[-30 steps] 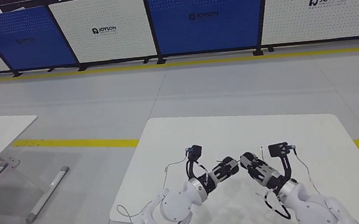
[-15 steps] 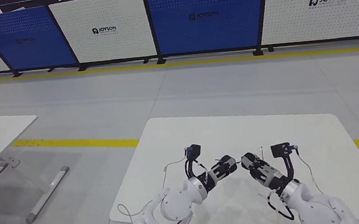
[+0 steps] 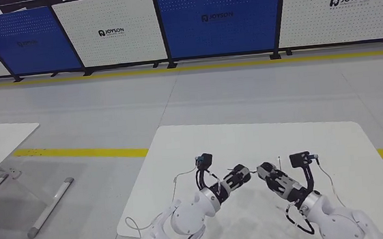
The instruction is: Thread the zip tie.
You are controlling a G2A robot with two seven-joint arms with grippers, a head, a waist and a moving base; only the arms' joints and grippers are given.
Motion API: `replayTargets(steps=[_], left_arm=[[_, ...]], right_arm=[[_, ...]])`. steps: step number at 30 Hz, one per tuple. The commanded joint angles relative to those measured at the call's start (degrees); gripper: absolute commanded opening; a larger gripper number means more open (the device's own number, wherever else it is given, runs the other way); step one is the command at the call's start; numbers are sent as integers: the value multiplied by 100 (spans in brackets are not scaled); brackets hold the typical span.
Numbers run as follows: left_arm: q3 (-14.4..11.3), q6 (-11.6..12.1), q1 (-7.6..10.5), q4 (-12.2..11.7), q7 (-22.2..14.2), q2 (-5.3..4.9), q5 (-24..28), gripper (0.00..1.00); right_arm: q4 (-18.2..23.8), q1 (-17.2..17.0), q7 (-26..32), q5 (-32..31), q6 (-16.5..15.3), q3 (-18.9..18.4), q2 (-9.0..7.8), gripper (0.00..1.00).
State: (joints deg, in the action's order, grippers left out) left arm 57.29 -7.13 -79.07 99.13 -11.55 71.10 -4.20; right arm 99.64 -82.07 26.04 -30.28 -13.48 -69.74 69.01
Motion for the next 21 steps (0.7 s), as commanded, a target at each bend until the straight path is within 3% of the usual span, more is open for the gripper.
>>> replayTargets(steps=[1,8,9,10,11,21], left_arm=[[23,-56,26,-39,53,9,86,0],[104,-111,50,-77,332,37,295,0],[116,-102,43,-69,363,40,322,0],[129,-94,37,-62,382,41,348,0],[144,-86,27,-52,410,43,378,0],[152,-49,19,-30,430,48,418,0]], right_arm=[[7,-11,-14,-20,4,8,-2,84],[36,-171,-136,-70,25,-117,-31,85],[44,-212,-150,-73,24,-154,-39,87],[53,-253,-155,-80,26,-192,-47,97],[72,-302,-141,-85,33,-237,-58,100],[92,-349,-53,-114,84,-285,-73,100]])
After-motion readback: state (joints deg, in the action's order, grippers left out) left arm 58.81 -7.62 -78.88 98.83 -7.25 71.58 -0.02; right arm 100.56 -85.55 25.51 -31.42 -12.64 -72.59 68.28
